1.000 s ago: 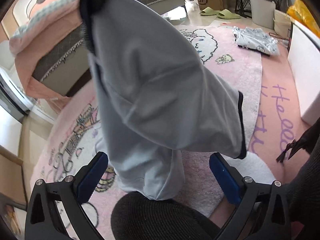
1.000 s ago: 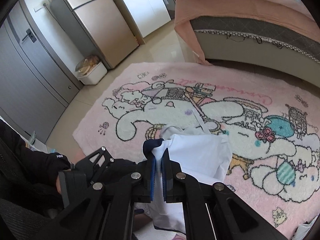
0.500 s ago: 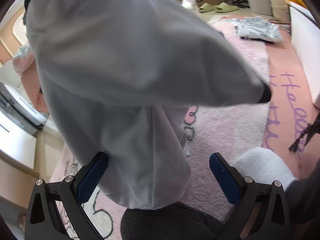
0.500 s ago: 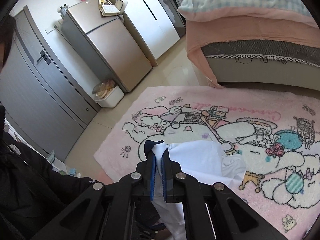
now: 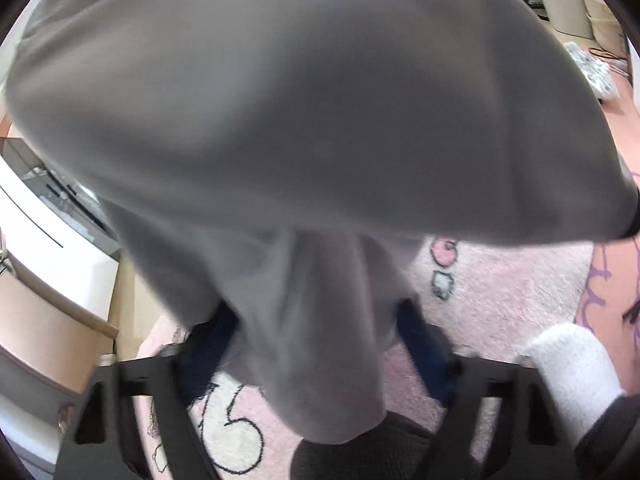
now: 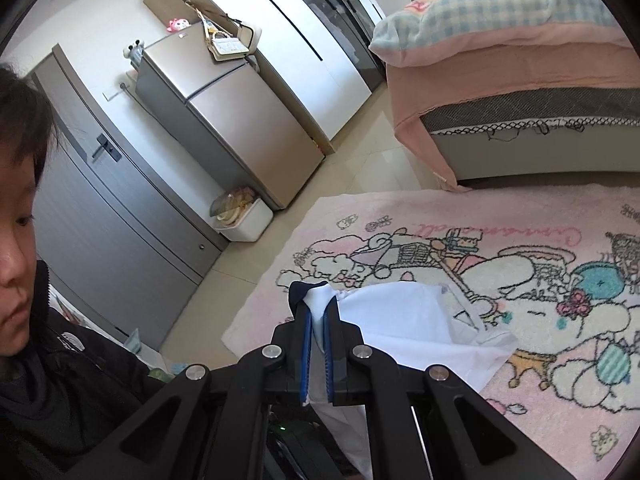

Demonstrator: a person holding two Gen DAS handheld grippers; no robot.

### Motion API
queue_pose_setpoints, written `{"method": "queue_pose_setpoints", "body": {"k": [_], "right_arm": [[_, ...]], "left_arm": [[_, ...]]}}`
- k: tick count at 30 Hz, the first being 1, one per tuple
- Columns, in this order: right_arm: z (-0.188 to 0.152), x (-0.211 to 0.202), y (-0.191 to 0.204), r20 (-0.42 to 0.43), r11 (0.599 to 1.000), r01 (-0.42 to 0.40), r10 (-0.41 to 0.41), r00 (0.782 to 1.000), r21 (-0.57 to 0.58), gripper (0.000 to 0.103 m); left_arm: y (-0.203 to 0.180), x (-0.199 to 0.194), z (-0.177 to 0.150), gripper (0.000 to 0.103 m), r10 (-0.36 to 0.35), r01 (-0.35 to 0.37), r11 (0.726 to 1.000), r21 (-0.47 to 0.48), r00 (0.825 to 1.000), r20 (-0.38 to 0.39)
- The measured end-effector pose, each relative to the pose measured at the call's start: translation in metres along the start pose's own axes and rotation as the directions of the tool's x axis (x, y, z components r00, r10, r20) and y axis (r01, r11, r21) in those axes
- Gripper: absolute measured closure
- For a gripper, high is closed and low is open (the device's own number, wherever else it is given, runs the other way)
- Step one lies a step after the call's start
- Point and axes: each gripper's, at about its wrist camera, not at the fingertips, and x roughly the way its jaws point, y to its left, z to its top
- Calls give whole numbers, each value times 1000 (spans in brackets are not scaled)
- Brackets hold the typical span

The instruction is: Fold clothes

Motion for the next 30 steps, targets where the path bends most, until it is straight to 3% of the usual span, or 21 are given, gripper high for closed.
{"method": "queue_pose_setpoints", "body": {"k": [2, 7, 11, 16, 22, 30], "right_arm": [[1, 0, 1, -9, 1000, 17, -17, 1000, -7, 100], [1, -3, -4, -4, 999, 42, -42, 999, 3, 100], [1, -5, -11, -3, 997, 74, -74, 997, 22, 100], [-3, -8, -21, -12, 993, 109, -109, 994, 48, 100], [-11, -10, -35, -30, 986, 150, -148, 989, 71, 100], [-37, -7, -51, -104, 964, 255, -247, 963, 71, 100]], "left_arm": [[7, 1, 2, 56, -16, 16, 1000, -24, 1000, -3], [22, -3, 1, 58, -53, 53, 997, -56, 999, -3], [41, -13, -2, 92, -97, 99, 985, -138, 995, 25], [70, -9, -7, 97, -220, 215, 937, -274, 975, 12], [88, -26, 7, 97, -267, 265, 918, -295, 963, 36], [125, -54, 7, 97, -365, 366, 844, -392, 928, 79]]}}
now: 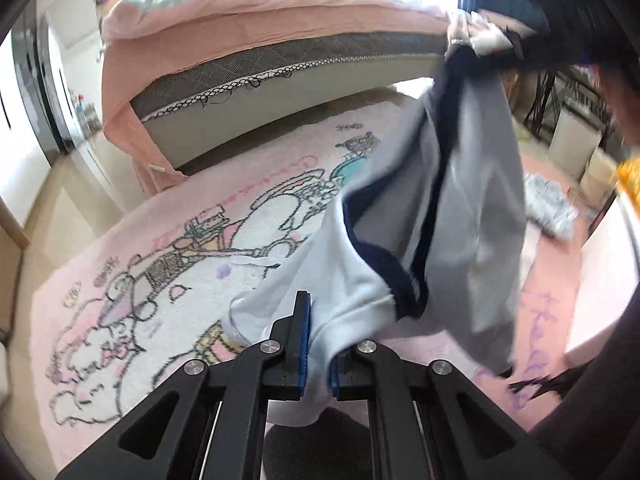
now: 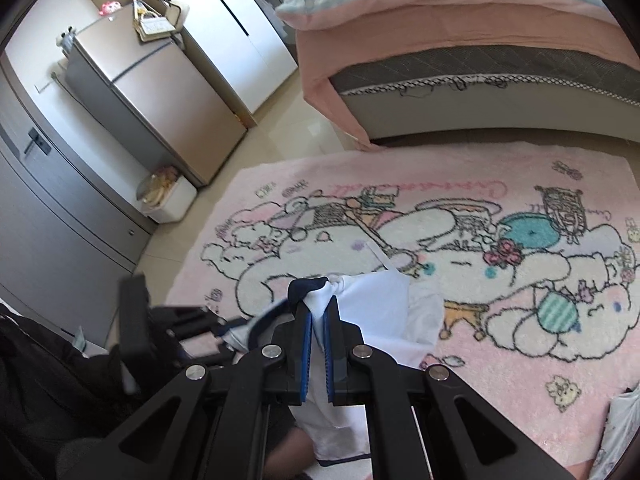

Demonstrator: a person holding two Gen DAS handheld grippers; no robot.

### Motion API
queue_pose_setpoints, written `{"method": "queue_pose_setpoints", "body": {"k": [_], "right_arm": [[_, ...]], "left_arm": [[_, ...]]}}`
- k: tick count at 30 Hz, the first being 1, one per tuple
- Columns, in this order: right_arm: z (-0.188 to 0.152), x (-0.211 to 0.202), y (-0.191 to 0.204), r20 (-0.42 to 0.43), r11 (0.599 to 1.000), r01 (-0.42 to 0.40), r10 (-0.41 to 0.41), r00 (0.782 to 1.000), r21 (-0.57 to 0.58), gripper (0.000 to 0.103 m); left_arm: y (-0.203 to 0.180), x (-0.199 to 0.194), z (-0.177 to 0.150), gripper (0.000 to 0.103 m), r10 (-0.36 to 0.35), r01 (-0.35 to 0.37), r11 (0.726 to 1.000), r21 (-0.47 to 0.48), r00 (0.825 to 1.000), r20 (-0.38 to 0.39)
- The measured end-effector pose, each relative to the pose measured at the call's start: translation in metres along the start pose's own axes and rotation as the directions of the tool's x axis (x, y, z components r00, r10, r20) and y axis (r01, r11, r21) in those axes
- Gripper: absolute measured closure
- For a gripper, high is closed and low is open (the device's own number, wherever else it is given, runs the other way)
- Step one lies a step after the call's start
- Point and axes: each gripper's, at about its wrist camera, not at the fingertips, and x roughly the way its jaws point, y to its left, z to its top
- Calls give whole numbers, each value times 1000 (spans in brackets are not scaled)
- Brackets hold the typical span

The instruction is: Fold clothes

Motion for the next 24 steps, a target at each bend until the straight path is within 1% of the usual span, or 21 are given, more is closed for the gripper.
{"method": "queue_pose_setpoints", "body": {"k": [4, 6, 8, 13, 18, 19, 21, 23, 24], "right_arm": [[-12, 5, -3, -21, 999, 45, -45, 999, -8, 100], [-16, 7, -3, -28, 999, 52, -52, 998, -4, 100], [-20, 9, -4, -36, 998, 58, -58, 998, -2, 100], [-30, 10, -7, -45, 997, 71, -70, 997, 18, 100], [-37, 14, -8, -50, 997, 75, -73, 996, 31, 100], [-39, 15, -7, -52, 997, 76, -75, 996, 31, 100], [-40, 16, -4, -46, 997, 71, -69, 997, 28, 100], [-40, 14, 0, -29, 998, 65, -64, 998, 26, 100], [-39, 13, 2, -25, 998, 58, -57, 998, 22, 100]], "left_arm": [[5, -16, 12, 97, -20, 20, 1000, -8, 999, 31], [8, -22, 17, 97, -28, 28, 1000, -9, 999, 42], [15, -24, 21, 97, -49, 50, 998, -30, 997, 58], [38, -29, 33, 97, -126, 133, 984, -118, 990, 68], [57, -29, 45, 99, -226, 236, 952, -195, 971, 73], [59, -24, 47, 99, -231, 236, 951, -200, 972, 46], [56, -15, 46, 99, -228, 224, 963, -150, 973, -11], [48, -8, 37, 98, -237, 231, 970, -76, 968, -79], [46, -7, 30, 98, -243, 238, 969, -66, 966, -87]]}}
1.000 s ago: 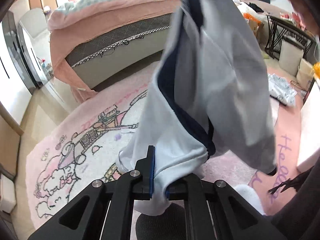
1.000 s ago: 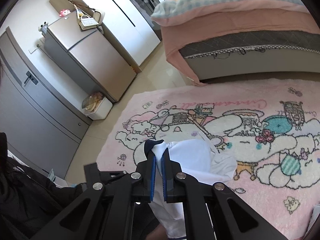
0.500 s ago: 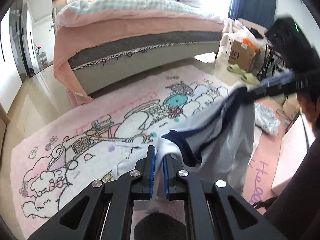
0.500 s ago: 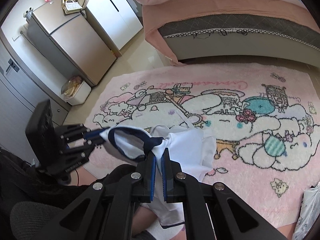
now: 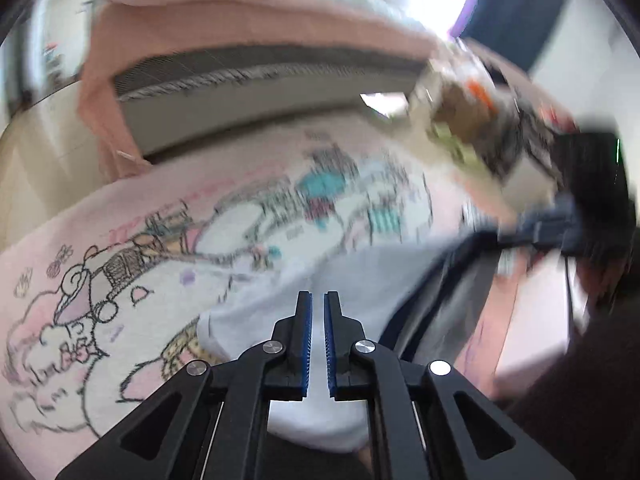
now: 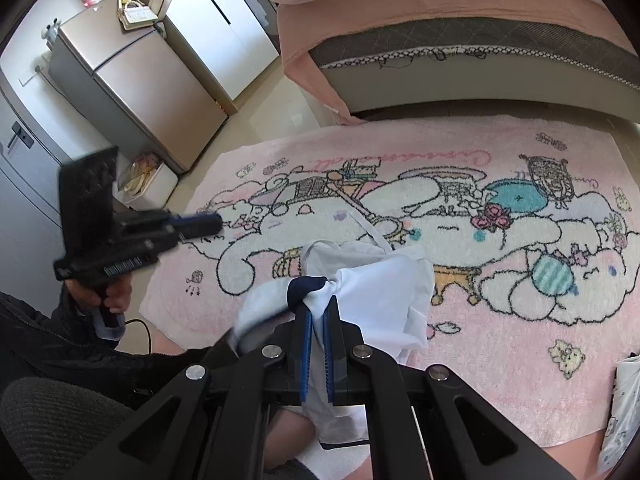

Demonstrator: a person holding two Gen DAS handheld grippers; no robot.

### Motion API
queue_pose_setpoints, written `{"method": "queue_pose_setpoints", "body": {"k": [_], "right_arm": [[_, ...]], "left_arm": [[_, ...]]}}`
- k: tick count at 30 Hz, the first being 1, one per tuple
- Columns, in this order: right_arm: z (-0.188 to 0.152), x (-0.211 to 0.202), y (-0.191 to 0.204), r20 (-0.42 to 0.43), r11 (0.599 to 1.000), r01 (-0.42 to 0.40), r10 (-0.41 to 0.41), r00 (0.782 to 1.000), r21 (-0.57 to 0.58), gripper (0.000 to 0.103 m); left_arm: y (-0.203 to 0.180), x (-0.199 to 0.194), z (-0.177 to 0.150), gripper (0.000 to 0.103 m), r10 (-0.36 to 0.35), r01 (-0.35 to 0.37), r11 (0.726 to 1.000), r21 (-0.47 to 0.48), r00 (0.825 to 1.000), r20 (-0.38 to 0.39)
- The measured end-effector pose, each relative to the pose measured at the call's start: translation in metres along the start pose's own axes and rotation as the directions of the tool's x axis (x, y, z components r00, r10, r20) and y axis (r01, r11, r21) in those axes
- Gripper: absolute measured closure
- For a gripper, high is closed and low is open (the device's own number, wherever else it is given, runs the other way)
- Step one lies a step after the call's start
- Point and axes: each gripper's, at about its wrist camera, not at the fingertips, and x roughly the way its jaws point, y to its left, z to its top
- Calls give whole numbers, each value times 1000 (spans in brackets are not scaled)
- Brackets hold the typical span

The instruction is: Fold clothes

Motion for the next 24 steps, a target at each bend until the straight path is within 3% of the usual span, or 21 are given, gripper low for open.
{"method": "queue_pose_setpoints", "body": {"k": [3, 4, 6, 7, 8, 10, 12, 18, 24], "right_arm": [[5, -4, 7, 1, 1000, 3, -2, 1000, -28, 100], [7, -5, 8, -2, 999, 3, -3, 1000, -35, 100], [11, -6, 11, -3, 999, 3, -3, 1000, -45, 100], [13, -6, 12, -5, 999, 2, -2, 1000, -49, 100], [15, -6, 13, -5, 999, 3, -4, 1000, -54, 100], [19, -7, 15, -2, 998, 4, -4, 1000, -60, 100], [22, -8, 15, 4, 998, -7, 8, 1000, -55, 100], [33, -15, 20, 18, 999, -7, 8, 1000, -52, 100], [52, -31, 30, 44, 999, -43, 44, 998, -25, 100]], "left_arm": [[-4, 3, -17, 95, -1, 1, 1000, 9, 1000, 1], [-7, 5, -22, 87, 34, -34, 999, 21, 999, 7], [-16, 11, -28, 47, 131, -131, 988, 84, 991, 6], [-20, 12, -30, 8, 143, -143, 984, 105, 990, 7], [-24, 12, -32, 0, 150, -149, 981, 123, 989, 7], [-30, 10, -33, 0, 143, -144, 980, 139, 990, 16], [-33, 7, -33, 0, 91, -93, 987, 131, 996, 20], [-55, 15, -43, 0, 220, -235, 929, 285, 972, 83], [-70, 3, -60, 0, 199, -249, 918, 308, 962, 185]]}}
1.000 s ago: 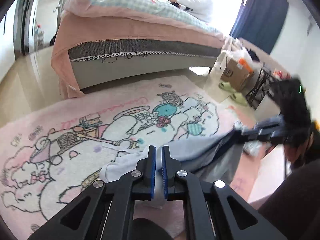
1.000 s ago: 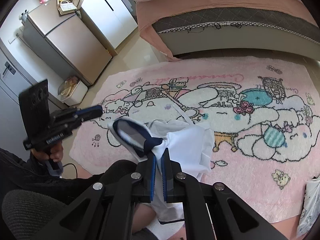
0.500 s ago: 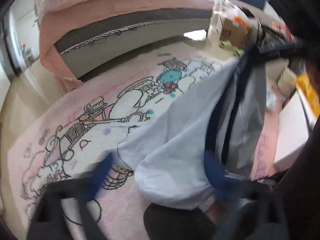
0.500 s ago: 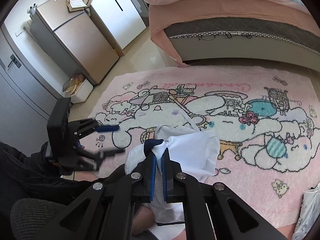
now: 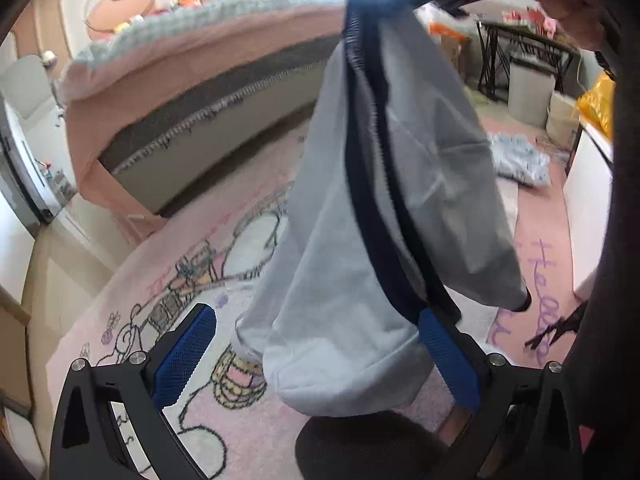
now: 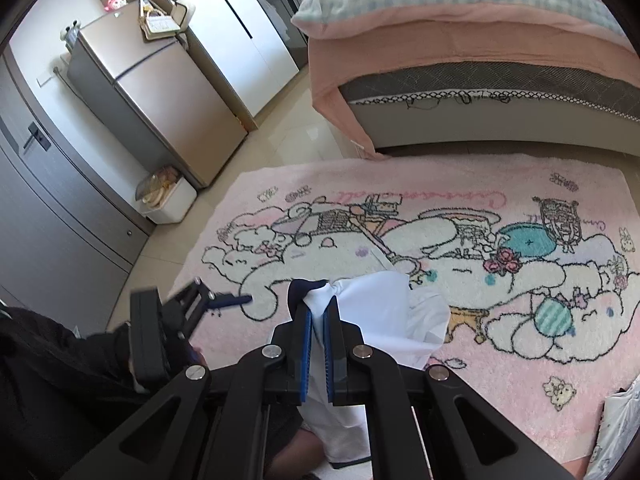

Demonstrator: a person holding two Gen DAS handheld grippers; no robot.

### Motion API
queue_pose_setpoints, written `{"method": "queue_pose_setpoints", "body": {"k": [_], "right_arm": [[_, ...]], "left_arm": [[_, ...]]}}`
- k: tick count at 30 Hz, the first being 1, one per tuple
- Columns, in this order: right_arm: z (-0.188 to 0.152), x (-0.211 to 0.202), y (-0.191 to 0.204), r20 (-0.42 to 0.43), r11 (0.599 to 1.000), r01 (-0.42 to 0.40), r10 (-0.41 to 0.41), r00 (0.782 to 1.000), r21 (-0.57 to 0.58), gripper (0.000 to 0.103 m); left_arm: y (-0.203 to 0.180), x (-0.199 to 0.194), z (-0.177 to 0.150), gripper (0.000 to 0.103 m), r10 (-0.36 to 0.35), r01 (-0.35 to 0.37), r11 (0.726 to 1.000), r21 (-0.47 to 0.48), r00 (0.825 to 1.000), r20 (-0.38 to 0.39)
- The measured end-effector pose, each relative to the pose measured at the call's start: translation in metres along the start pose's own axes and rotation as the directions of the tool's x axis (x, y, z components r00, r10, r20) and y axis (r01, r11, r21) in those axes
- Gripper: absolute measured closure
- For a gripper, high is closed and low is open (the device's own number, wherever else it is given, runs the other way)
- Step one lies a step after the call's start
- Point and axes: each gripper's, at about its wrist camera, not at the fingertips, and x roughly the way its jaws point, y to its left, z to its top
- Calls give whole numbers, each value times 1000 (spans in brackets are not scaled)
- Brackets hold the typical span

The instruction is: Fold clothes

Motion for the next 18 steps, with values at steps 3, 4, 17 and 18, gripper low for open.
{"method": "queue_pose_setpoints", "body": {"k": [3, 4, 17, 18], "right_arm": [[9, -4, -1, 4, 997, -43, 43, 999, 71, 100], [12, -4, -1, 2, 995, -52, 52, 999, 87, 100], [32, 1, 9, -69, 982, -56, 69, 995, 178, 100], [32, 0, 9, -71, 982, -55, 69, 995, 182, 100]], "left_arm": [[-13, -4, -2, 0, 21, -23, 998, 51, 999, 40], [-18, -3, -3, 0, 43, -47, 996, 74, 998, 47], [-66, 22, -7, 0, 269, -276, 944, 182, 961, 60], [-65, 23, -6, 0, 278, -284, 941, 186, 959, 59]]}}
